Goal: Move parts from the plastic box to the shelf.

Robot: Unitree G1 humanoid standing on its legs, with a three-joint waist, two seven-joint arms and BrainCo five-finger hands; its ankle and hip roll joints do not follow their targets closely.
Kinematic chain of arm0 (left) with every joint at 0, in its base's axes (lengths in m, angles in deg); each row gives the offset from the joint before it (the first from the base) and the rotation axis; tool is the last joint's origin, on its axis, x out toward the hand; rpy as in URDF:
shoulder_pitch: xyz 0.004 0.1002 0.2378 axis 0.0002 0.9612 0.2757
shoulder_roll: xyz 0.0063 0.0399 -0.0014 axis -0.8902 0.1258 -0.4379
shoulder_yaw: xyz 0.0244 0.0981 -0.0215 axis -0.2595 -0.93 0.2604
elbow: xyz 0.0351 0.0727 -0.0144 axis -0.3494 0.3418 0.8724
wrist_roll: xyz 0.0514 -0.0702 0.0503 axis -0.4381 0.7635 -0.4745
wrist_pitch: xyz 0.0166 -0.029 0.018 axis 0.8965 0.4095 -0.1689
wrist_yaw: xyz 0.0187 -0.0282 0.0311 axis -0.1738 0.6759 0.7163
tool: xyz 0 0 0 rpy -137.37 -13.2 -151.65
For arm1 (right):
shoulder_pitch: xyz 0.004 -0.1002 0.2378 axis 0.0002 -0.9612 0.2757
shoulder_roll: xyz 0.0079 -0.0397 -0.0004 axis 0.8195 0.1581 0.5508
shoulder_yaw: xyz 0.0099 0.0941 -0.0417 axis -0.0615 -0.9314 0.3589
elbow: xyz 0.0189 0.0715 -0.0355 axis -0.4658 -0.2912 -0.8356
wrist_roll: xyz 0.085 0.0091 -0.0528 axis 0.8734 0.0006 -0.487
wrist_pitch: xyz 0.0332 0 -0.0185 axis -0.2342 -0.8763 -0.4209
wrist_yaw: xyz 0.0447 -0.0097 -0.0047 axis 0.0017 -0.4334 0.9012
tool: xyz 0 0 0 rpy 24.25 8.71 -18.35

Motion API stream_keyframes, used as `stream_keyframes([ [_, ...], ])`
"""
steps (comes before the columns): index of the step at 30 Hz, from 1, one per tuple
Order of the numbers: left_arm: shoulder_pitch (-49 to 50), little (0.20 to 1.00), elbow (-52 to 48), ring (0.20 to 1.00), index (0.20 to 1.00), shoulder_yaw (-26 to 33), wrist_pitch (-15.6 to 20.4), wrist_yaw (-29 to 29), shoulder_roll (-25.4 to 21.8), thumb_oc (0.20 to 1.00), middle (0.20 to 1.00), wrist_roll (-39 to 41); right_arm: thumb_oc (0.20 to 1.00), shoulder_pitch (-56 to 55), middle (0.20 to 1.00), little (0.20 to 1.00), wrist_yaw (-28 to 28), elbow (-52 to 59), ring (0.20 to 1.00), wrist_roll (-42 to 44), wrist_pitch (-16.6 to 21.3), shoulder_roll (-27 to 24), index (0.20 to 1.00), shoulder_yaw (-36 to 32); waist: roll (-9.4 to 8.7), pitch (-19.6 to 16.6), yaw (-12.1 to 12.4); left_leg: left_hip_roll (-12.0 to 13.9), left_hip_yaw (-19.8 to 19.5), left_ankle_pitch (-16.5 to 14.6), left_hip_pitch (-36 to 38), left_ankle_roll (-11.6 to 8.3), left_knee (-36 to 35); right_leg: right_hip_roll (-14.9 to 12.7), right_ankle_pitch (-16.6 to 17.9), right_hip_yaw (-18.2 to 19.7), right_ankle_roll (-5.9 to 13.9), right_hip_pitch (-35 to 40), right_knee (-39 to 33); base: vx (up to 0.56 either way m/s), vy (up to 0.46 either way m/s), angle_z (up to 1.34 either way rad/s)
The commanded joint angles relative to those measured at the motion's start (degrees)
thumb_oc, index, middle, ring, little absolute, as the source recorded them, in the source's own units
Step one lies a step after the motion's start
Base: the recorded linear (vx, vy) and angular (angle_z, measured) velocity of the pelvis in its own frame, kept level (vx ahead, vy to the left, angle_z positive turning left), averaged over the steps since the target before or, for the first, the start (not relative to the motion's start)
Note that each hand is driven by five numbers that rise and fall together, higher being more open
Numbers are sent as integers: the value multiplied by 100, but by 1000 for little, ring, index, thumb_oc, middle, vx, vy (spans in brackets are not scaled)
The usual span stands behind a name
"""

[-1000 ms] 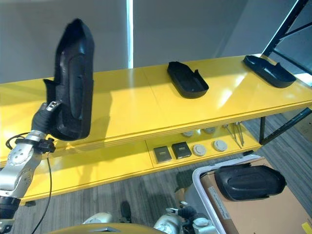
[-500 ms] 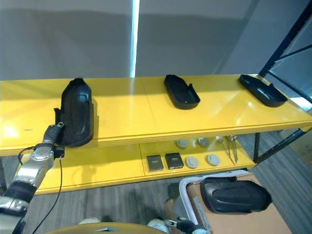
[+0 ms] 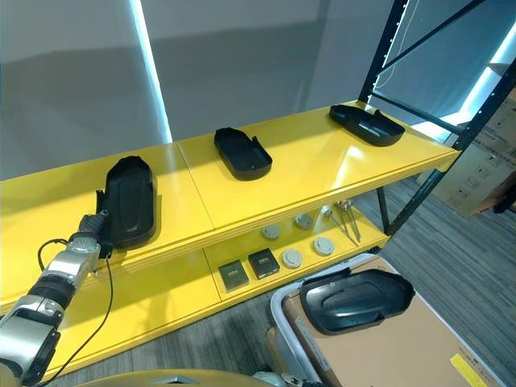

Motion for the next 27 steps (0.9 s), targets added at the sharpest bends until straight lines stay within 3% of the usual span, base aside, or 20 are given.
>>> stream_keyframes([
  [1,-901,200,431,200,200,109,78,-189,-369,200,200,-108,1000,-85,1000,1000,165,-172,1000,76,99,146,1000,390,-95,245,8,167,160,-456,75,-96,237,-288,-209,43,518,-198,312,39,11,-7],
  [12,-1187,200,926,200,200,50,31,-353,-514,200,200,-56,1000,-60,1000,1000,124,-211,1000,186,408,66,1000,449,-86,463,-59,188,100,-561,-227,-69,556,-261,-356,230,511,-424,544,8,12,-3],
  [19,-1058,200,826,200,200,24,-87,-472,-409,200,200,-118,1000,-122,1000,1000,140,-96,1000,185,373,80,1000,418,-118,521,-50,185,71,-570,-170,-57,549,-237,-376,278,508,-305,480,10,-4,-4],
  [20,-1046,445,818,445,445,24,-102,-499,-396,445,445,-107,1000,-139,1000,1000,143,-96,1000,156,377,91,1000,410,-120,518,-51,186,72,-569,-160,-60,546,-233,-376,282,509,-283,465,14,-7,-6],
  [21,-1043,834,816,834,834,24,-110,-505,-392,834,834,-103,1000,-142,1000,1000,142,-96,1000,153,376,94,1000,409,-121,518,-51,186,72,-569,-157,-60,545,-232,-376,284,509,-278,462,0,0,0],
  [22,-1032,1000,838,1000,1000,26,-149,-504,-368,1000,1000,-81,1000,-161,1000,1000,142,-97,1000,161,367,106,1000,408,-124,513,-51,183,69,-568,-136,-64,531,-233,-371,286,513,-240,430,0,0,0],
  [27,-1017,1000,891,1000,1000,36,-180,-570,-347,1000,1000,-49,1000,-171,1000,1000,172,-97,1000,112,338,113,1000,395,-144,509,-49,199,157,-459,-147,-39,512,-229,-285,263,455,-230,367,-31,-18,-2],
])
